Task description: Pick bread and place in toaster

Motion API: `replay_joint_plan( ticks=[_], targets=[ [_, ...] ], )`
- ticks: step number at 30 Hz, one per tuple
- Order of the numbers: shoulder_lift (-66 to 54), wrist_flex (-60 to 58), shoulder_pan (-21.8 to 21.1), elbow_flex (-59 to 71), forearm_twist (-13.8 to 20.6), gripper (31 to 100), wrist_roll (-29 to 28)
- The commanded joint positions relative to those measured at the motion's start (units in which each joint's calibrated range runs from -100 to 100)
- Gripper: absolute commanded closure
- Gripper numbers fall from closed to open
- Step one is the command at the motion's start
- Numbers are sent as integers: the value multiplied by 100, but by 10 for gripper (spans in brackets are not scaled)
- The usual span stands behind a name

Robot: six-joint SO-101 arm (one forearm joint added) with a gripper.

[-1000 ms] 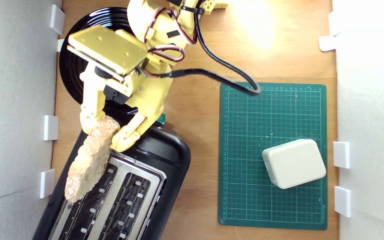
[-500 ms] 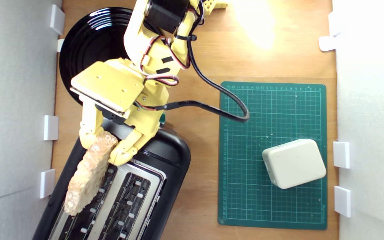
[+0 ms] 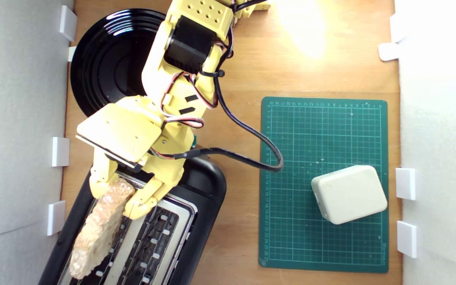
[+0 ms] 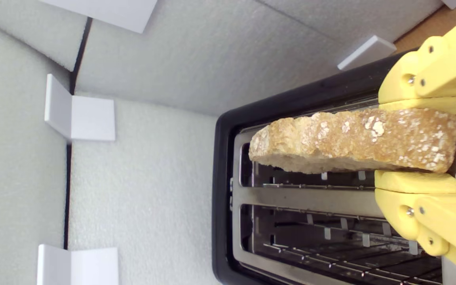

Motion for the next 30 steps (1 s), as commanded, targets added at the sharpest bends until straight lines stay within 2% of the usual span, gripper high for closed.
replay_joint_plan(
  ticks=[1,12,17,19,25,27,30],
  targets=[
    [121,-35,-118,-101,-52,791,1],
    [113,-26,-94,-74,-70,788,142],
    [113,-26,-37,-74,-70,640,178],
    [113,-26,-45,-74,-70,606,178],
    [-4,-26,-45,-74,-70,595,194],
    [-95,-26,-29,-74,-252,595,330],
    [-137,-26,-21,-74,-333,595,372]
  ],
)
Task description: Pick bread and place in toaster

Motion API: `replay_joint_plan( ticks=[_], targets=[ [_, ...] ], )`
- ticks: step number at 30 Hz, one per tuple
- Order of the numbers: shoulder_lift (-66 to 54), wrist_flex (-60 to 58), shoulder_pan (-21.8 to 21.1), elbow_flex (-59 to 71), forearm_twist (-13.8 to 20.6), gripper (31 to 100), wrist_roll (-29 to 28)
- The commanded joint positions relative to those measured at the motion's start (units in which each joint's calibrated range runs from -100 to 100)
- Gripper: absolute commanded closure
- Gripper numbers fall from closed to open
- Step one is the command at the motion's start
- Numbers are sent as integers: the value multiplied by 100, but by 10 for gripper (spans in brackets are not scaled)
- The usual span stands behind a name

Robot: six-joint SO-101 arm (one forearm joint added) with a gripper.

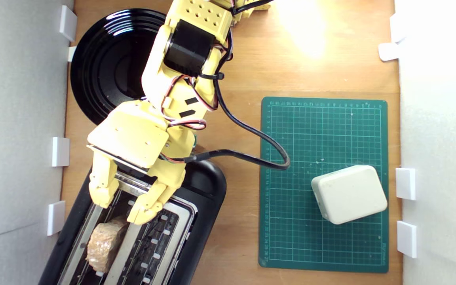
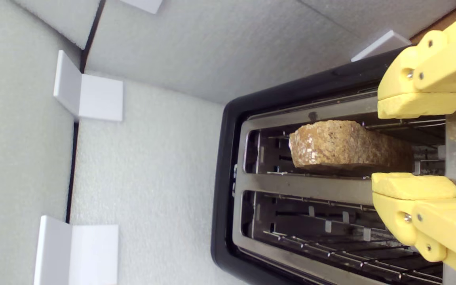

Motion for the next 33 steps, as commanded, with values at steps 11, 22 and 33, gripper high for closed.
replay_joint_plan(
  ticks=[11,22,33],
  targets=[
    [-1452,24,-21,-28,-555,599,51],
    [-3274,33,-900,126,-700,601,-1377],
    [-4355,41,-2124,1525,-691,601,-3543]
  ],
)
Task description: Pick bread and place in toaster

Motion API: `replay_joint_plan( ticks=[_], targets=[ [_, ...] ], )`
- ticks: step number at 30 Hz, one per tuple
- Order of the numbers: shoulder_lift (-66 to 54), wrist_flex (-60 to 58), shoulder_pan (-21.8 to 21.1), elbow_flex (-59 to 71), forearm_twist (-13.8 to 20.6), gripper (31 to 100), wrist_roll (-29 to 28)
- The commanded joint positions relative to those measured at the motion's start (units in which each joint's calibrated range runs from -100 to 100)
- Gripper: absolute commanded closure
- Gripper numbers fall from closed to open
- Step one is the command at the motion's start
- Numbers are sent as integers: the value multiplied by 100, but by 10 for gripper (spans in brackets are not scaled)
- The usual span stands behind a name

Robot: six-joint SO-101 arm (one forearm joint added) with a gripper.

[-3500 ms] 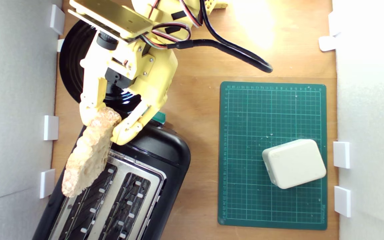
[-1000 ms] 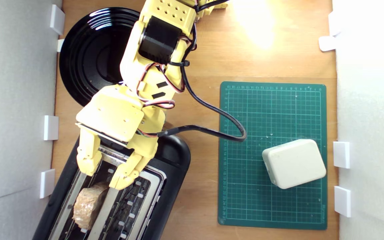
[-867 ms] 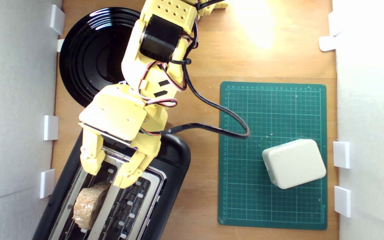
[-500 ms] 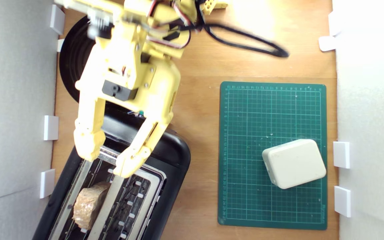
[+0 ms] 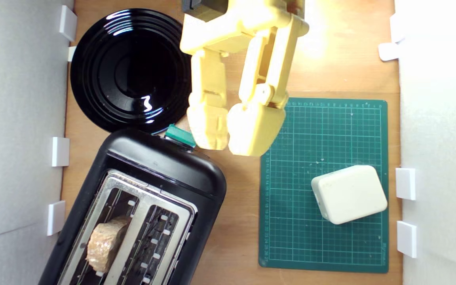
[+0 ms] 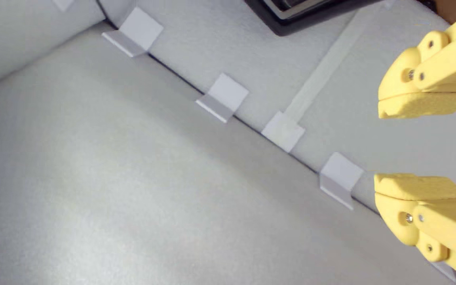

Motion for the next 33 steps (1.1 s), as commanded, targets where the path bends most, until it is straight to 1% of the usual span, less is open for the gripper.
replay_joint_plan(
  ticks=[1,6,11,12,15,22,29,33],
  targets=[
    [-557,-52,-340,587,46,601,-330],
    [-1164,-43,-840,1676,37,601,-424],
    [-1755,-43,-1130,2729,-8,601,-393],
    [-1938,-43,-1242,3074,19,601,-377],
    [-2313,-43,-1404,3864,37,601,-372],
    [-2945,-52,-1597,5417,-44,601,-179],
    [-3744,-60,-1605,6887,-62,602,88],
    [-4476,-60,-1613,8195,-62,603,376]
  ],
)
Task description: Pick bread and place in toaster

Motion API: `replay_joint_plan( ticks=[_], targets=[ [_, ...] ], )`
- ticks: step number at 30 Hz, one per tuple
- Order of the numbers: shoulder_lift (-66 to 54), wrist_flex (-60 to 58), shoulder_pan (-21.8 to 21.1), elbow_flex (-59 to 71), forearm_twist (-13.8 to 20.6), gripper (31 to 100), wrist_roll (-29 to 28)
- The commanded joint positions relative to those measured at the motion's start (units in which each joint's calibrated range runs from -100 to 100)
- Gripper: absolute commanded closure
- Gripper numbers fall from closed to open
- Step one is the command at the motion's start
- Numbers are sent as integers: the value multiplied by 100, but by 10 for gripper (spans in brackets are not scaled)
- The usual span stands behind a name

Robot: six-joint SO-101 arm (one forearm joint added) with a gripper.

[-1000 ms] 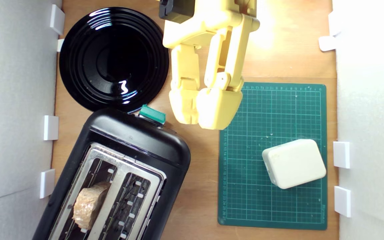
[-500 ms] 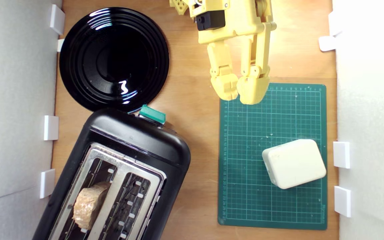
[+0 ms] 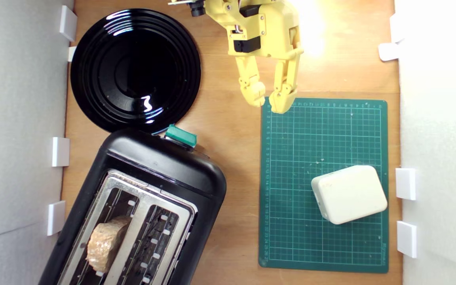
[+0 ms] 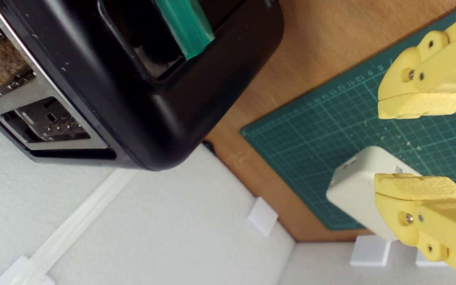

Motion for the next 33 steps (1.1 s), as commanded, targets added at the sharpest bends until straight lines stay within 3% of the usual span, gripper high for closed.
replay_joint_plan(
  ticks=[1,5,17,33],
  targets=[
    [-543,-60,-56,746,-45,609,201],
    [-1259,-52,-137,1908,-45,706,499],
    [-2323,-18,-145,3415,28,858,724],
    [-2398,972,-153,3433,-36,878,734]
  ],
)
